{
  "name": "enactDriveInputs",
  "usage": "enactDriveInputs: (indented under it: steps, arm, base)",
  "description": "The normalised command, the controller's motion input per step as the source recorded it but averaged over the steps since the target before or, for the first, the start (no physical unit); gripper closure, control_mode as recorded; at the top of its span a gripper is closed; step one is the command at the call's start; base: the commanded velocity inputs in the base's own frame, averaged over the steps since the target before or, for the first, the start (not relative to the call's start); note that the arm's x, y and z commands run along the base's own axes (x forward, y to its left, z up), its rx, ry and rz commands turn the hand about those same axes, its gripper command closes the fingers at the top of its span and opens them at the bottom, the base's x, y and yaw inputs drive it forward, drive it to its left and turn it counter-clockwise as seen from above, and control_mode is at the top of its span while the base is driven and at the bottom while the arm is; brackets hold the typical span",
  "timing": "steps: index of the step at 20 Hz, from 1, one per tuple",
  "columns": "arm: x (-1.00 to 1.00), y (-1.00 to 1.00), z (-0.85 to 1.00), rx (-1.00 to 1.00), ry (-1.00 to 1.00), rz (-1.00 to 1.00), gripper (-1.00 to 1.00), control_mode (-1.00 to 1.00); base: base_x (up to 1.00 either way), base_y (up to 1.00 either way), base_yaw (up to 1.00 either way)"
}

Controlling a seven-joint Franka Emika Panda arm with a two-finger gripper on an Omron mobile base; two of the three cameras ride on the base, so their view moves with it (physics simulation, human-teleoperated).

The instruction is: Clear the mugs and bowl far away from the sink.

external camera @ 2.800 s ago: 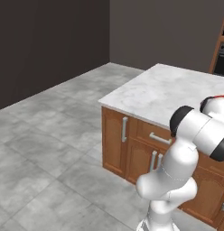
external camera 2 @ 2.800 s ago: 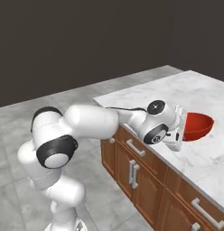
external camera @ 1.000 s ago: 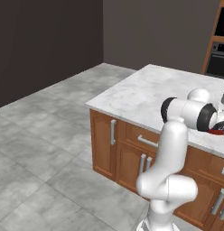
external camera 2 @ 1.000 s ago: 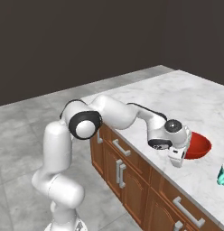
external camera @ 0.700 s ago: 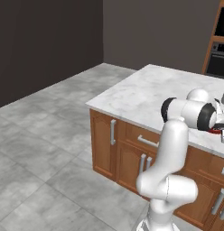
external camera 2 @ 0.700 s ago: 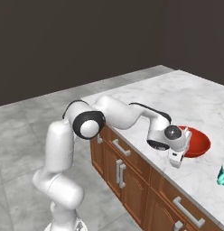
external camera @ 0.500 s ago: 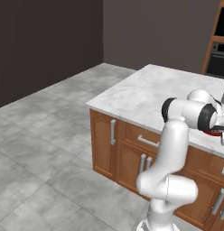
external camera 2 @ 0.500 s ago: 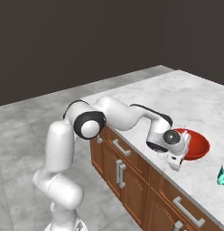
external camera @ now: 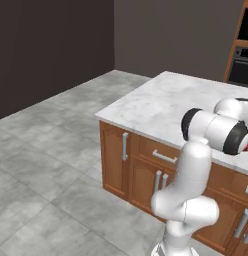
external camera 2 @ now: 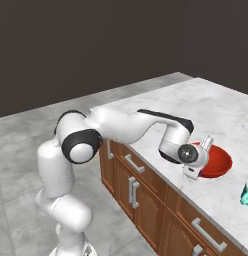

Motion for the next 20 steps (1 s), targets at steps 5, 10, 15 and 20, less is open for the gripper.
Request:
enactDriveInputs:
  steps: [5, 10, 15, 20]
  arm:
    - [-0.94, 0.45, 1.0, 0.0, -0.11, 0.0, -1.0, -1.0]
    - [-1.0, 0.95, 1.0, -0.02, 0.01, 0.03, -1.0, -1.0]
    - [-0.99, 1.0, 0.74, -0.06, 0.09, 0.17, -1.0, -1.0]
    - [-0.94, 1.0, 0.53, -0.35, -0.14, 0.22, -1.0, -1.0]
  base:
    - [0.0, 0.0, 0.0]
    - [0.0, 0.0, 0.0]
    - [0.0, 0.0, 0.0]
    - [0.0, 0.0, 0.0]
